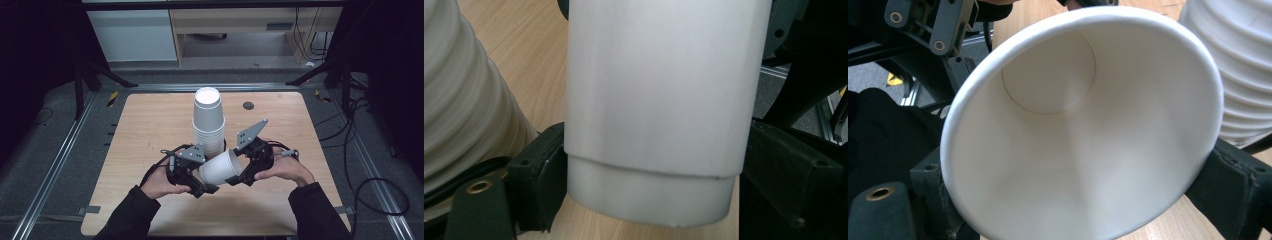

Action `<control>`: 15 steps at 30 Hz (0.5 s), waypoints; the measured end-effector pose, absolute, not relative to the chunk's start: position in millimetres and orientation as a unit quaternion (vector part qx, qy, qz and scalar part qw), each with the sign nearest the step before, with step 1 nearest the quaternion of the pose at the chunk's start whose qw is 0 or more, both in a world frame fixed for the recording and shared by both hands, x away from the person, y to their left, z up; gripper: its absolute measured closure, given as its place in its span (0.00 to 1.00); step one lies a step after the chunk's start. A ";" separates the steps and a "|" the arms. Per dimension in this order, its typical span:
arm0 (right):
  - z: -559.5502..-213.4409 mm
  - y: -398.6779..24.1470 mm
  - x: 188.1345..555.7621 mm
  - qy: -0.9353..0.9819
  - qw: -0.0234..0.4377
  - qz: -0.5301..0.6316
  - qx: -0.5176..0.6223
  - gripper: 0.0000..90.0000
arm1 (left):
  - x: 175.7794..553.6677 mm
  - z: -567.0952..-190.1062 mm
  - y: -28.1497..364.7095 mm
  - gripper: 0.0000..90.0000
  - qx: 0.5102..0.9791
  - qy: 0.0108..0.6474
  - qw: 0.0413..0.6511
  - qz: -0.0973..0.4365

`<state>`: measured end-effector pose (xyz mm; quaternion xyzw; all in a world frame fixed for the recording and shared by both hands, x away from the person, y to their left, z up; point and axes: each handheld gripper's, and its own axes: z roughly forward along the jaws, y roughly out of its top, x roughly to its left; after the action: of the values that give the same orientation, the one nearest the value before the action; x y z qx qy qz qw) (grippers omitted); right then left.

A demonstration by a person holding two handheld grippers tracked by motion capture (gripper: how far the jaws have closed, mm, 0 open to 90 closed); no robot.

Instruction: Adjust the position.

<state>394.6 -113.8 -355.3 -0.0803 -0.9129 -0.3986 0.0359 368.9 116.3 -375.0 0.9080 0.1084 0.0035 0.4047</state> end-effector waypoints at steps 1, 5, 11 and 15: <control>-355.8 -113.0 394.5 -0.913 0.038 -0.398 -0.079 0.12 | 368.8 -375.3 115.4 0.17 0.907 0.108 0.406 0.004; -357.1 -109.3 394.3 -0.915 0.040 -0.394 -0.074 0.12 | 369.0 -375.3 112.3 0.17 0.909 0.105 0.403 0.006; -359.0 -104.1 394.7 -0.916 0.046 -0.392 -0.071 0.12 | 369.9 -375.4 111.3 0.23 0.911 0.102 0.400 0.011; -358.9 -103.8 394.6 -0.916 0.047 -0.393 -0.069 0.12 | 369.2 -375.0 112.5 0.25 0.910 0.100 0.401 0.011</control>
<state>394.6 -103.8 -358.9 -0.0690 -0.9159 -0.3927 0.0468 369.2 112.5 -375.0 0.9104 0.0997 0.0106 0.4015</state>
